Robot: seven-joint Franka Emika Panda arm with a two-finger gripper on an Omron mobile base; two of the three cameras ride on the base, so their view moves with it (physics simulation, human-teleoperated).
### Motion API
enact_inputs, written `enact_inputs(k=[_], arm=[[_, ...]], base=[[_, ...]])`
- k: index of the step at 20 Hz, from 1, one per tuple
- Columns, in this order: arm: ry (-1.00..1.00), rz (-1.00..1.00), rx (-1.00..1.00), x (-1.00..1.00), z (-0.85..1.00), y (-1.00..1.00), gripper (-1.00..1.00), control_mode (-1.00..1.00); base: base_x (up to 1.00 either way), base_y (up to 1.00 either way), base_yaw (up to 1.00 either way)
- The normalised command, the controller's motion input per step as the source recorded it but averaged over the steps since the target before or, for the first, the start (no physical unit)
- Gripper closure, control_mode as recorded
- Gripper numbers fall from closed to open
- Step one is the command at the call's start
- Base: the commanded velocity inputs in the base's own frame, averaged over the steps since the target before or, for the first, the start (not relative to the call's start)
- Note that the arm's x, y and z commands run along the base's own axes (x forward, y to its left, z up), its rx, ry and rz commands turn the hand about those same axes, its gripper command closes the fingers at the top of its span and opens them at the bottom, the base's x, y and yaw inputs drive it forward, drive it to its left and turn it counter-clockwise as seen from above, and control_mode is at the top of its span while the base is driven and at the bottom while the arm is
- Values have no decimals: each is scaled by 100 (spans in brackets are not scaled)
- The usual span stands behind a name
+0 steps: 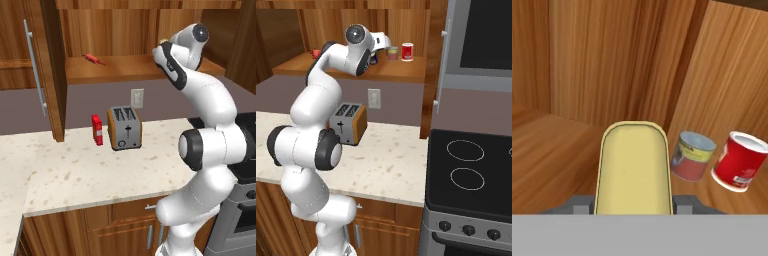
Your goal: Pick the cans from the counter and place them in their designated side in the cabinet.
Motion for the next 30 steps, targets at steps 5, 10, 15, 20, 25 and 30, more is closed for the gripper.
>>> enact_inputs(k=[5,10,15,20,25,30], arm=[[3,0,0,30,0,-3,100,-100],[5,0,0,27,-1,-1,100,-100],[5,0,0,24,-2,-2,100,-100],[4,0,0,24,-1,-5,100,-100],[1,0,0,22,-4,-7,100,-100],[0,0,0,21,-15,-5,100,-100]], base=[[0,0,0],[0,0,0],[0,0,0],[0,0,0],[0,0,0],[0,0,0]])
